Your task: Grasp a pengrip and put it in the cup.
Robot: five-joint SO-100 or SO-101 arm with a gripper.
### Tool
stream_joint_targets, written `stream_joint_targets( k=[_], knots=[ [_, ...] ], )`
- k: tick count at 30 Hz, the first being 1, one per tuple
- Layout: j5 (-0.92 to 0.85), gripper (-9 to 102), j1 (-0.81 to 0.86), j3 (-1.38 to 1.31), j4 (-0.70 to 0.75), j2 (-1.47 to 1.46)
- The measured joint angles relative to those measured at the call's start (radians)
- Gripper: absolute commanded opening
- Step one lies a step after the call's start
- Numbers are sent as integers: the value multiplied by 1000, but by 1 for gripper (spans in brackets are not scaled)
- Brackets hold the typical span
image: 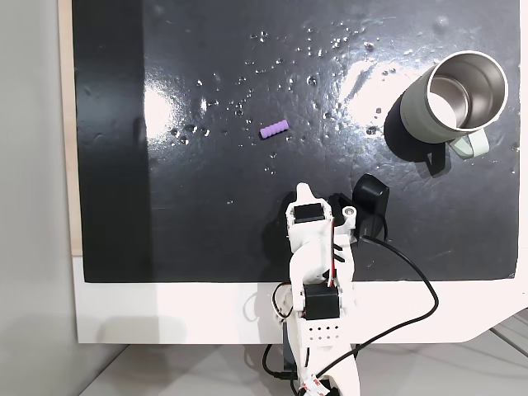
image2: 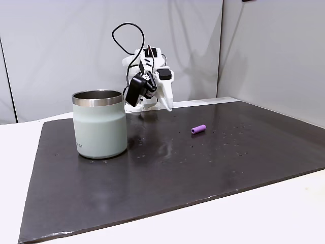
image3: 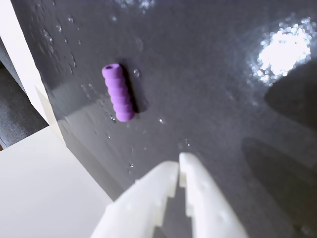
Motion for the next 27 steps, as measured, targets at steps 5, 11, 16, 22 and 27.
stream_joint_targets(
  k=[5,11,16,22,27],
  knots=[
    [-28,0,-35,0,0,0],
    [-34,0,-40,0,0,0],
    [-106,0,-38,-8,-14,0],
    [-190,0,-140,-176,-23,-209],
    [-195,0,-219,-385,-92,-577]
  ],
)
